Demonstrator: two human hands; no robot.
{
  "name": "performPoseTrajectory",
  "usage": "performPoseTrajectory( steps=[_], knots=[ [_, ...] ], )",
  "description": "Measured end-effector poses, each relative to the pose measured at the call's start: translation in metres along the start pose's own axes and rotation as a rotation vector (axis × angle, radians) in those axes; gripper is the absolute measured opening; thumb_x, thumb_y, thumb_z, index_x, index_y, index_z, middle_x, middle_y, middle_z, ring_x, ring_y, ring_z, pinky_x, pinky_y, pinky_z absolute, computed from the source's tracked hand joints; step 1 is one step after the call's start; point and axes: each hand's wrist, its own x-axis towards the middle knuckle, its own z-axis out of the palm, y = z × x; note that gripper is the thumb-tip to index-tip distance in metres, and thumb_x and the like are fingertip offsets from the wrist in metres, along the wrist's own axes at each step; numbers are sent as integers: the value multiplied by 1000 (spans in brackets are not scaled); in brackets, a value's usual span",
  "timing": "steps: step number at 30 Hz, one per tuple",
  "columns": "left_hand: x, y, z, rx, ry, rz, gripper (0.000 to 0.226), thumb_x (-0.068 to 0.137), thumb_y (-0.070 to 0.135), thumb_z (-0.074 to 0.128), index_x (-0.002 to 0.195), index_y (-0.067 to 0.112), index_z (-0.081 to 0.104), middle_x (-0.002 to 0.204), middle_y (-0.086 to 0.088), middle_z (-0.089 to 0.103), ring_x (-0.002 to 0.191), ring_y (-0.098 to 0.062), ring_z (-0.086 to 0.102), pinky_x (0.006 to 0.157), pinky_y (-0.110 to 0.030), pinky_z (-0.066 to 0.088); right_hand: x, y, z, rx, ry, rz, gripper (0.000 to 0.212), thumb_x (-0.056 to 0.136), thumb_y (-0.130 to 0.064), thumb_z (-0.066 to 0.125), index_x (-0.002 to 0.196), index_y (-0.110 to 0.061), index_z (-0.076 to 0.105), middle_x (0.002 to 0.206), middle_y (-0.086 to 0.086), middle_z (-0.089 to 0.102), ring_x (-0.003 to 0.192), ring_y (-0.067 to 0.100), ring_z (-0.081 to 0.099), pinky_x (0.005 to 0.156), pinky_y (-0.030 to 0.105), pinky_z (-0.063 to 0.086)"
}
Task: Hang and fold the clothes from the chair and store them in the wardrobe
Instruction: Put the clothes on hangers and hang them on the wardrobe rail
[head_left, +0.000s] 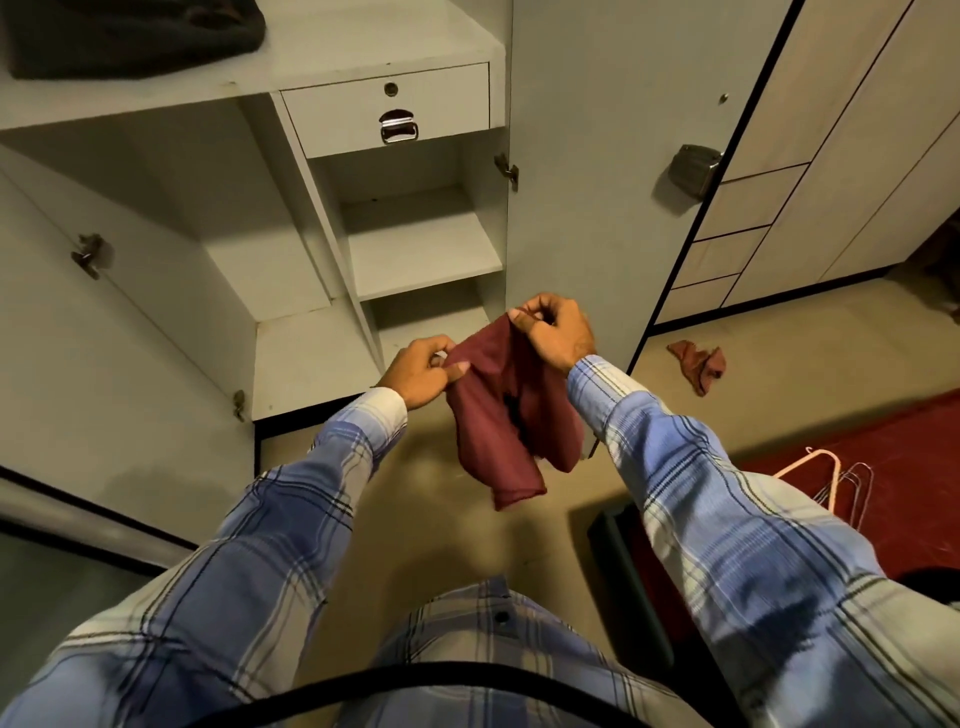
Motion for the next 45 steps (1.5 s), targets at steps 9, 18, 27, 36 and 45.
performPoseTrajectory(
  steps=[9,18,27,36,45],
  knots=[
    [8,60,-8,184,43,245,5,85,37,70,82,33,71,81,10,72,83,-14,67,84,-35,54,-15,-10,2,-144,-351,-183,19,79,-24,79,86,-28,62,78,-12,62,71,2,55,68,17,42],
    [3,35,-41,540,-158,-6,37,67,53,82,80,20,72,75,-4,71,78,-25,67,78,-38,55,-13,1,1,88,-249,-130,11,83,-13,75,76,-17,68,71,-3,64,67,7,56,68,18,47],
    [-4,40,-24,-403,266,76,13,88,9,70,84,22,71,74,17,70,74,-3,62,83,-25,51,-16,2,1,151,-271,-57,21,84,-25,76,66,-24,64,64,-10,60,66,11,56,69,25,46],
    [0,41,-5,-251,163,96,14,81,19,78,72,24,69,63,13,65,60,1,54,65,-21,44,-20,-10,8,302,-277,-102,16,86,-15,73,72,-20,66,70,7,60,71,22,54,71,39,49],
    [-6,33,3,-352,149,70,15,90,6,66,76,11,67,56,14,64,53,7,53,61,-11,43,-22,-11,0,327,-160,-18,7,91,-16,64,85,-16,65,79,3,64,74,12,58,79,32,51]
  ],
)
